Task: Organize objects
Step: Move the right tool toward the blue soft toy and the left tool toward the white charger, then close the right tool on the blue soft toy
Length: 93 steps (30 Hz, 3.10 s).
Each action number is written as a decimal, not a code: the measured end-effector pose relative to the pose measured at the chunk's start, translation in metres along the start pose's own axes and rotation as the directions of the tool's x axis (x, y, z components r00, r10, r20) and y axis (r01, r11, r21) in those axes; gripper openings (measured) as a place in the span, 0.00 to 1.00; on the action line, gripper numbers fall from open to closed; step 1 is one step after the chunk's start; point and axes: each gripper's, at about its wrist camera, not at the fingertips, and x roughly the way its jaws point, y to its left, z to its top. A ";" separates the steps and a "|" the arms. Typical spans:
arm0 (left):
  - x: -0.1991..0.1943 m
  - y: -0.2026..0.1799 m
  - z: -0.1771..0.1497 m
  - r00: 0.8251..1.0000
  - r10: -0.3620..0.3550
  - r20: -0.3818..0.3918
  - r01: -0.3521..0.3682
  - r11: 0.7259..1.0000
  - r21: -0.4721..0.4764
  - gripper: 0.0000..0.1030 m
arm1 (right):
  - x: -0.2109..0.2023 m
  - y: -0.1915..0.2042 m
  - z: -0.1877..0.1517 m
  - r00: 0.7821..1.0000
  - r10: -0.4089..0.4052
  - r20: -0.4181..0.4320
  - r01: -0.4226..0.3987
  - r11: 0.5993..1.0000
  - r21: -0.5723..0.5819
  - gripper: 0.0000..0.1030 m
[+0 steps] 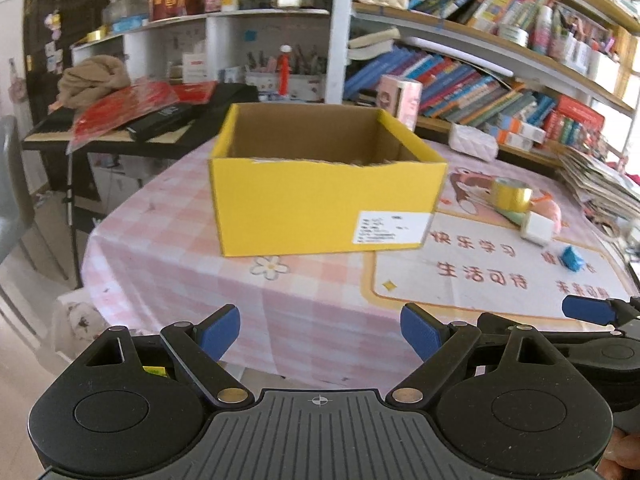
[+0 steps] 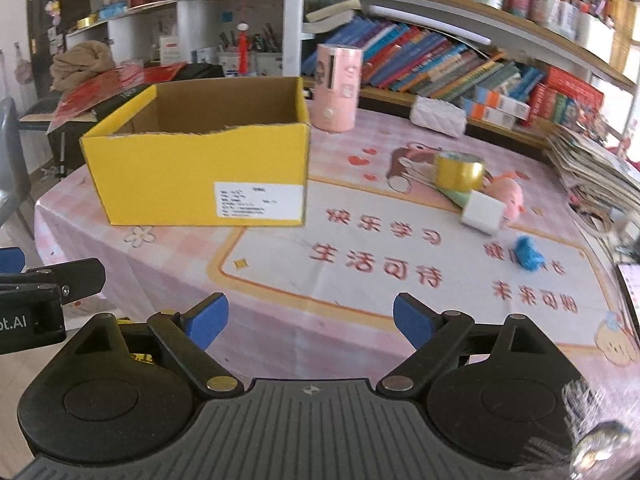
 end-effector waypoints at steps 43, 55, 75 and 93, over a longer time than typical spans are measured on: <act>0.085 -0.151 0.046 0.969 -0.238 -0.069 0.247 0.952 0.183 0.87 | 0.031 -0.156 0.015 0.966 -0.244 -0.088 0.257 0.947 0.194 0.87; 0.119 -0.195 0.063 0.974 -0.210 -0.086 0.222 0.963 0.155 0.87 | 0.067 -0.206 0.038 0.971 -0.210 -0.109 0.226 0.960 0.162 0.87; 0.160 -0.247 0.079 0.984 -0.117 -0.132 0.137 0.978 0.154 0.87 | 0.130 -0.266 0.052 0.985 -0.062 -0.162 0.080 0.991 0.107 0.68; 0.185 -0.274 0.090 0.974 -0.167 -0.156 0.193 0.967 0.170 0.82 | 0.151 -0.287 0.063 0.990 -0.016 -0.141 0.033 0.993 0.117 0.24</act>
